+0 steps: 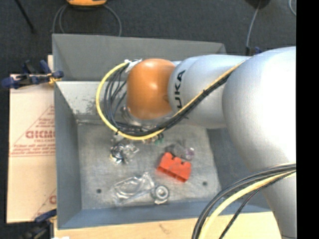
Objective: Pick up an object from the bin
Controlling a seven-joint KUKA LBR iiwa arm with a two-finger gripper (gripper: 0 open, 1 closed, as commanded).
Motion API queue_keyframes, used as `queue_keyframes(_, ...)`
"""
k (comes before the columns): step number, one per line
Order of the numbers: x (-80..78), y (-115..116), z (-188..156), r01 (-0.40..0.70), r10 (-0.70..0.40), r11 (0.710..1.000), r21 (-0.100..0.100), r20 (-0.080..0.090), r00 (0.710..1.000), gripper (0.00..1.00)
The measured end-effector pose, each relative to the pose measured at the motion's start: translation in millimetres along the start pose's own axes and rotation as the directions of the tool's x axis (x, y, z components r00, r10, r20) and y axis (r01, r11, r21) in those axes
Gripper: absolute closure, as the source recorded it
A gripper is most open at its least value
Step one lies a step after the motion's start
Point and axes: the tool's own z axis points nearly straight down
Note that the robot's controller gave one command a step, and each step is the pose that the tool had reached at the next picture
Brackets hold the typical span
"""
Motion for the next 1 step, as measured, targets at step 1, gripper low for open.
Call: queue_keyframes(1,12.0,-3.6,-131.2,0.343,-0.343,0.939,0.002,0.003,0.939,1.00)
